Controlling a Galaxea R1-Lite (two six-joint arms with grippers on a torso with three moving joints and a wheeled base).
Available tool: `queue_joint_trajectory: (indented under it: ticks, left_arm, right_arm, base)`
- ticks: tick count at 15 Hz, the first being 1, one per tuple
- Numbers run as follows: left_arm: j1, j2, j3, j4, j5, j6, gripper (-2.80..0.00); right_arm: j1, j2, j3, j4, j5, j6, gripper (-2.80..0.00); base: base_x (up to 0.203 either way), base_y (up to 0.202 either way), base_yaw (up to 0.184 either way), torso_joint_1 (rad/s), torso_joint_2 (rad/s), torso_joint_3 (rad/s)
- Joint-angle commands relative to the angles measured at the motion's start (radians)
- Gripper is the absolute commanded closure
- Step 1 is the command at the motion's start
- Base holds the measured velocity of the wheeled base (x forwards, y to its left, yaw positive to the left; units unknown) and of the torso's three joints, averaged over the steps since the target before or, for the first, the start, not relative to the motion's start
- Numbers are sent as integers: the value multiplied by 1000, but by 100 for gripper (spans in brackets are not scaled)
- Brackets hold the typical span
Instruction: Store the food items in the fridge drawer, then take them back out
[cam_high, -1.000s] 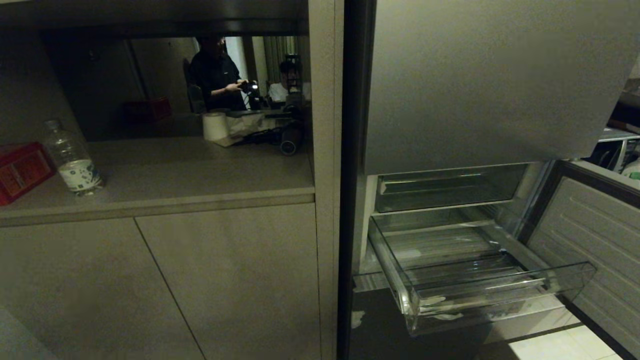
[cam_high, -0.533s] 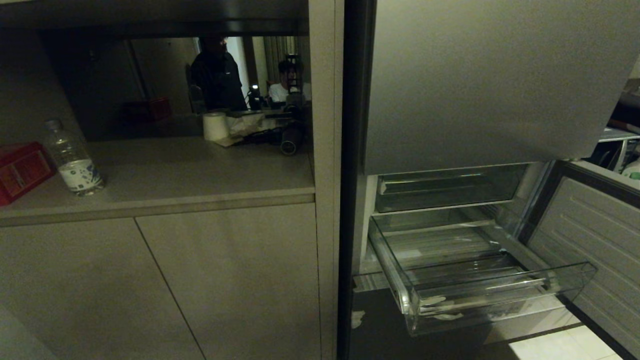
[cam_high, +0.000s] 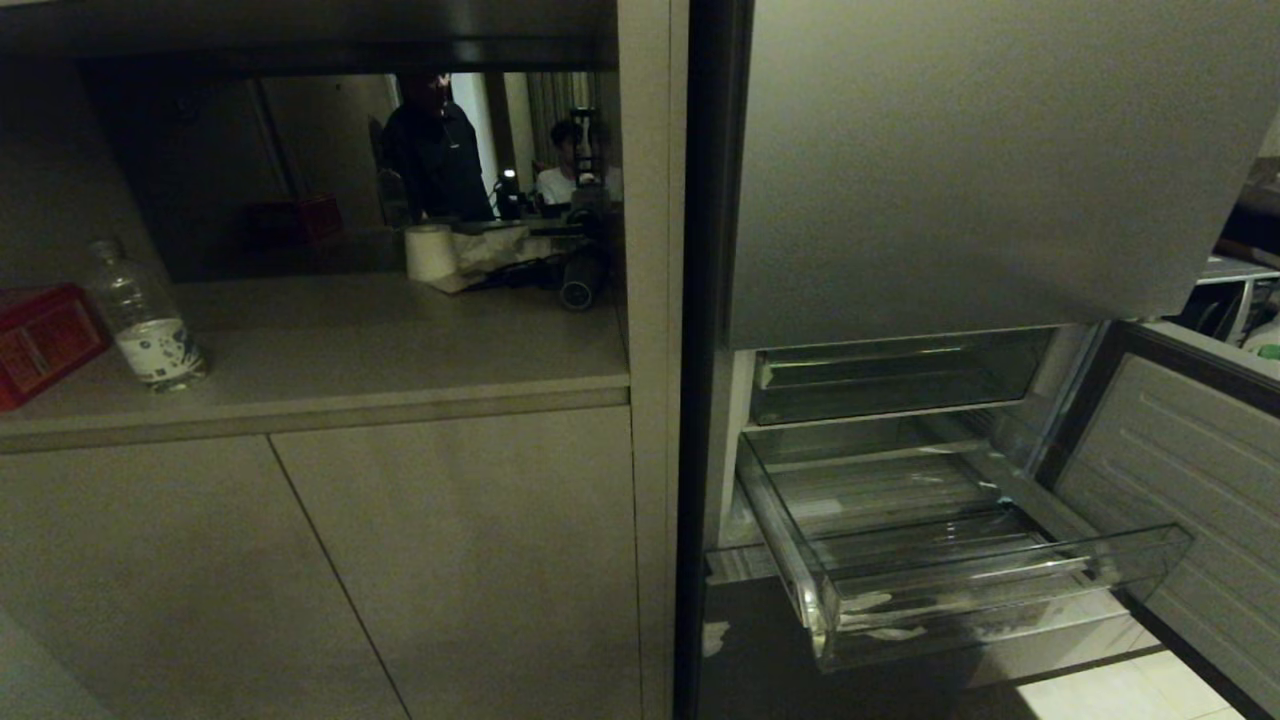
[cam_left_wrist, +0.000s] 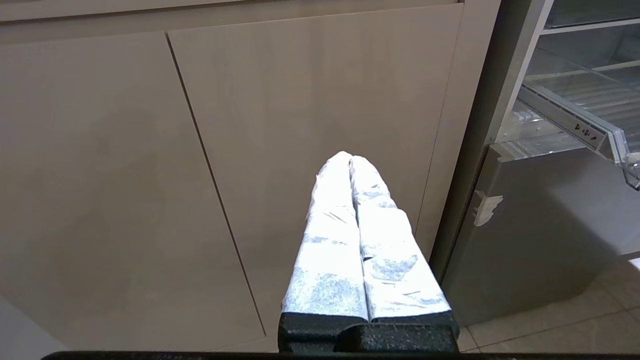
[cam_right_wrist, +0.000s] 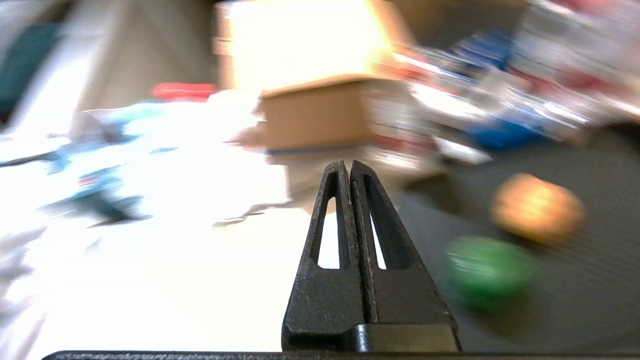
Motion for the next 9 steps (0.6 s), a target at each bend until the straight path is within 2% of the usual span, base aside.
queue_joint_trajectory:
  ticks: [1,4,7,9]
  left_arm:
    - [0,1,0,-1,0,0,0]
    - [0,1,0,0,0,0,0]
    - [0,1,0,0,0,0,0]
    - [0,1,0,-1,0,0,0]
  right_arm:
    - [246,-260,87,-4,-30,33,0]
    - [683,-350,126,-16,-78,52,0]
    - [1131,-370,171,-15,-100,6,0]
    - [1372,-376,240,-15,-115,-21,0]
  base:
    - [0,0,0,0,0,0]
    - [0,0,0,0,0,0]
    - [0,0,0,0,0,0]
    - [0,0,0,0,0,0]
